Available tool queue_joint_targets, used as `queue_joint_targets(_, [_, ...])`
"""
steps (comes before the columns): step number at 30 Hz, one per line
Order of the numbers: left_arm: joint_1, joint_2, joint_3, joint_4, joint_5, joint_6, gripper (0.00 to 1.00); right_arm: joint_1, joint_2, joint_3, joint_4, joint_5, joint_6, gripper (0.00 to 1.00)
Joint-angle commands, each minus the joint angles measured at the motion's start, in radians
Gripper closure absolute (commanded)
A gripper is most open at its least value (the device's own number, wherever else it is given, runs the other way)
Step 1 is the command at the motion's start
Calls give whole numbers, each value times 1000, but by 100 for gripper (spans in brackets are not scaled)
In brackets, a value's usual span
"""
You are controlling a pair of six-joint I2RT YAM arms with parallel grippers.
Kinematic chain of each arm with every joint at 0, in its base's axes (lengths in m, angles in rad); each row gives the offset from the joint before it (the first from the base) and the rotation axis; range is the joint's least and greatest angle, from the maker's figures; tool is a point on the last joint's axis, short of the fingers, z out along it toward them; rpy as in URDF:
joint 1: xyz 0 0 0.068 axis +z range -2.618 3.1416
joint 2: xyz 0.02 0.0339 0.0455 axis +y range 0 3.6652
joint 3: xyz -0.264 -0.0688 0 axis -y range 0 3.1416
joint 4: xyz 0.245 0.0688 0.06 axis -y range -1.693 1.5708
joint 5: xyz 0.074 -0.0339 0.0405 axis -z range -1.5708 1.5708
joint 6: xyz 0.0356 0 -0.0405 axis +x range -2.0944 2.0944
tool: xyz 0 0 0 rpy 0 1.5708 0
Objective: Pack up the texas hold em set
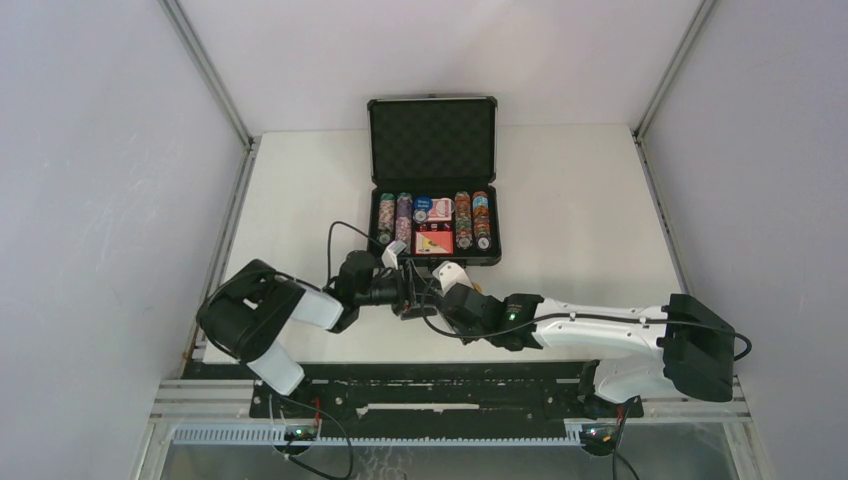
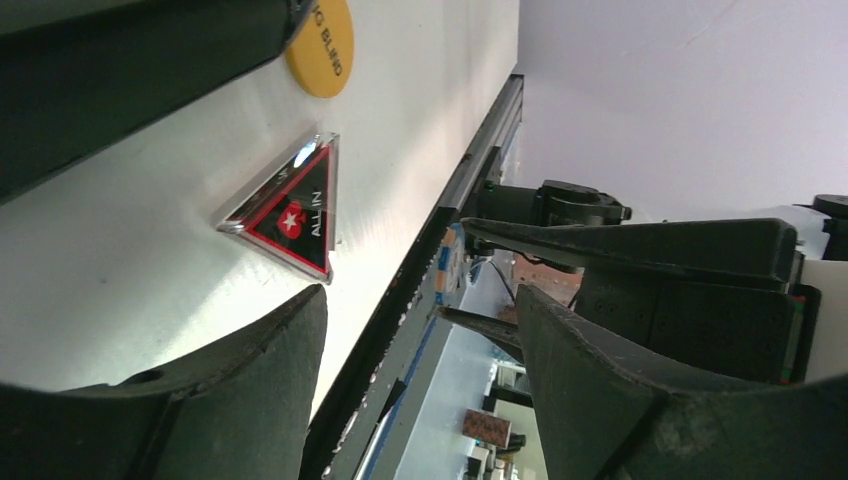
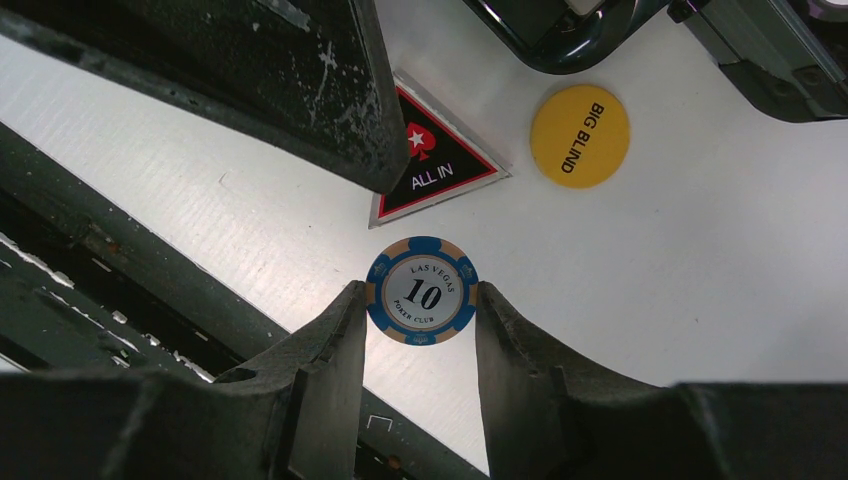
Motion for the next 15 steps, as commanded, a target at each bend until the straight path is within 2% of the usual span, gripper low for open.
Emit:
queue_joint_targets(1, [-18, 23, 39, 155, 43, -64, 27, -7, -31, 38, 14, 4, -17, 78])
queue_joint_targets(15, [-63, 79, 74, 164, 32, -86, 28, -6, -31, 39, 20, -8, -20, 78])
